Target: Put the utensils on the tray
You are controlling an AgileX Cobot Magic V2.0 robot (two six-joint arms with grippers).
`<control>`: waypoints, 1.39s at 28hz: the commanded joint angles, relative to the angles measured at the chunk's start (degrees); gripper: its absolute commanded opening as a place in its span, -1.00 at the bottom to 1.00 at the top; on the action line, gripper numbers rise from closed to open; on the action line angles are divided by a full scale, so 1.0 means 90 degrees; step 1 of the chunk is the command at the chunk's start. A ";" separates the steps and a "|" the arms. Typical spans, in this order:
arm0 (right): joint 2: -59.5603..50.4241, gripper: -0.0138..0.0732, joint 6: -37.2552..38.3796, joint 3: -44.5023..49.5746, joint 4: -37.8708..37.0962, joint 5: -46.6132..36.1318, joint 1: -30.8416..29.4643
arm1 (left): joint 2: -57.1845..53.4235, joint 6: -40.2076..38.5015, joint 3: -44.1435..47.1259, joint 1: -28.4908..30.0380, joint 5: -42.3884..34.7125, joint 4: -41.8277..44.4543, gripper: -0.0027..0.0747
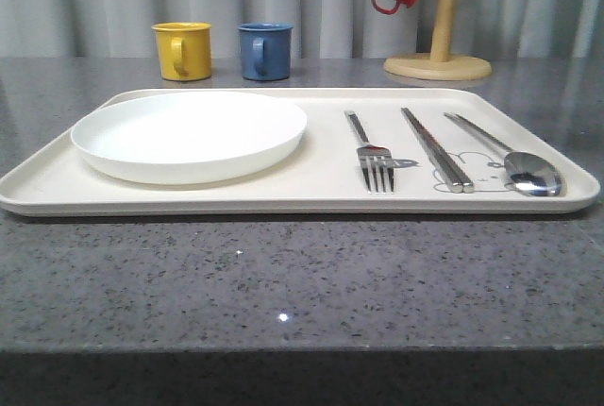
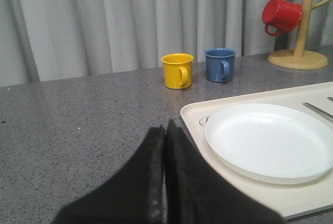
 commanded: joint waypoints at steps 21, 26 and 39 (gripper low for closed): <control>-0.7174 -0.84 -0.0244 0.7417 -0.0914 -0.4267 -0.0025 | 0.0074 -0.0078 -0.0173 -0.0004 -0.0528 -0.0078 -0.98; -0.8040 -0.84 -0.0244 0.7938 -0.0921 -0.4534 -0.0025 | 0.0074 -0.0078 -0.0173 -0.0004 -0.0528 -0.0078 -0.98; -0.8103 -0.84 -0.0244 0.7954 -0.0922 -0.4550 -0.0025 | 0.0074 -0.0078 -0.0173 -0.0004 -0.0528 -0.0078 -0.98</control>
